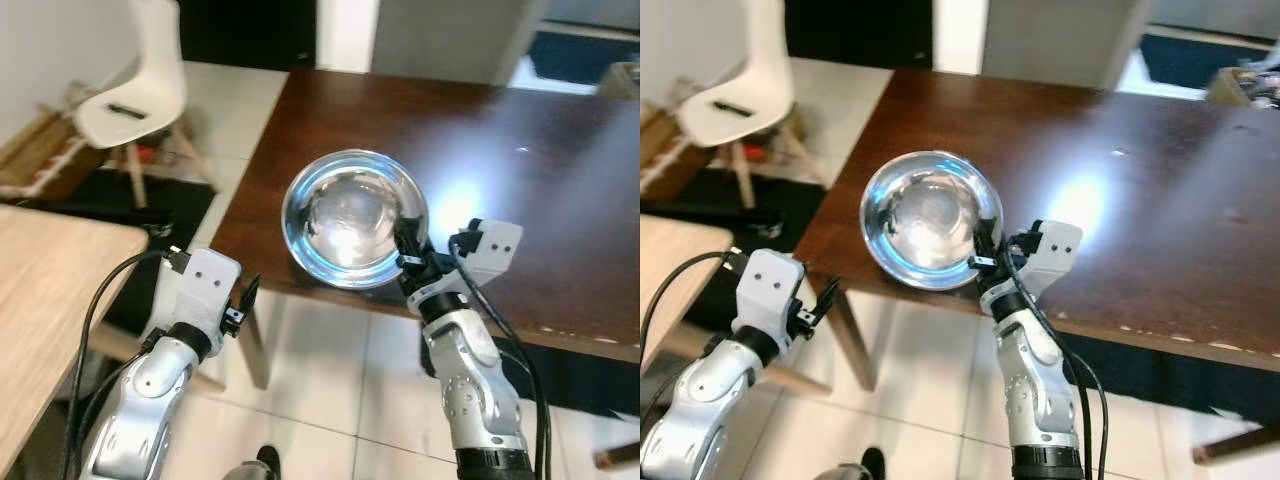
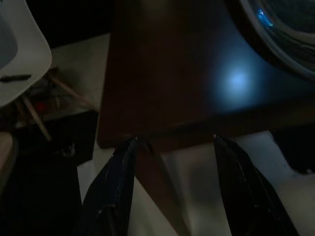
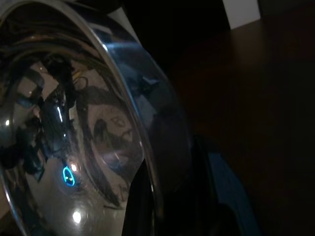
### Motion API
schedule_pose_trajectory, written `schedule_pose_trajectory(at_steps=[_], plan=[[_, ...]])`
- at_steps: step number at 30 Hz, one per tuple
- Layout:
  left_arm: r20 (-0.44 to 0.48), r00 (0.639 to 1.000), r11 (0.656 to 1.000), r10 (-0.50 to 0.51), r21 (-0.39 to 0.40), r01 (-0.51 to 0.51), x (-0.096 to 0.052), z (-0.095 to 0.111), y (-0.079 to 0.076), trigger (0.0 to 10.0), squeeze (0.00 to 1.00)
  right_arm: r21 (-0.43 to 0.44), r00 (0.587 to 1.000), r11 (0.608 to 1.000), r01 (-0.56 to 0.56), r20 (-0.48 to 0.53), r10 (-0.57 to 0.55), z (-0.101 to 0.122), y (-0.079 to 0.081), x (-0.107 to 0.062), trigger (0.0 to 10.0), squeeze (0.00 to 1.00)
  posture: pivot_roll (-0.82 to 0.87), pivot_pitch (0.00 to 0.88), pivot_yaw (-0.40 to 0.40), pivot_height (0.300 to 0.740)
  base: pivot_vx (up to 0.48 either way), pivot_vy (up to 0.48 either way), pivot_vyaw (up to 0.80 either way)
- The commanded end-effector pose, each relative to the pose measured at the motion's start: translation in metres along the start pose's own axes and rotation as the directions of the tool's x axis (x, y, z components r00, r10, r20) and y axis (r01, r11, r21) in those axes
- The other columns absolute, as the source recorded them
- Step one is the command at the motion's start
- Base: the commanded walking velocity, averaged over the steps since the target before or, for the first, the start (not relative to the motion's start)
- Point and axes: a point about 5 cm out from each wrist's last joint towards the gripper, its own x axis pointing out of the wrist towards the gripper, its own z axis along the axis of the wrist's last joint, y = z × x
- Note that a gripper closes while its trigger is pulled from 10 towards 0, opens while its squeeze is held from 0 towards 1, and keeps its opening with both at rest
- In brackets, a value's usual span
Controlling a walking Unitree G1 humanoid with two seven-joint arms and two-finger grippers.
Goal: Setting the table
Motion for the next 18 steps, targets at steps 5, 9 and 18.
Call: schedule_pose_trajectory(at_steps=[5,9,18], plan=[[-0.007,1.0,1.0,-0.01,0.005,0.01,0.0024,-0.0001,-0.0019,10.0,0.0,0.055,0.999,0.998,0.019,0.03,-0.02,0.0026,-0.0009,-0.0005,10.0,0.0,-0.03,0.013,0.056,0.74,-0.055,0.0,0.0],[-0.008,1.0,1.0,-0.017,-0.002,0.017,0.0024,0.0004,-0.0022,10.0,0.0,0.07,0.999,0.997,0.026,0.036,-0.028,0.0039,-0.0021,-0.0003,10.0,0.0,-0.03,0.014,0.058,0.74,0.0,0.0,0.0],[-0.012,1.0,1.0,-0.027,-0.004,0.027,0.002,0.0,-0.0043,10.0,0.0,0.099,0.998,0.994,0.035,0.044,-0.04,0.0055,-0.006,0.0002,10.0,0.0,-0.02,0.015,0.058,0.74,0.0,0.0,0.61]])
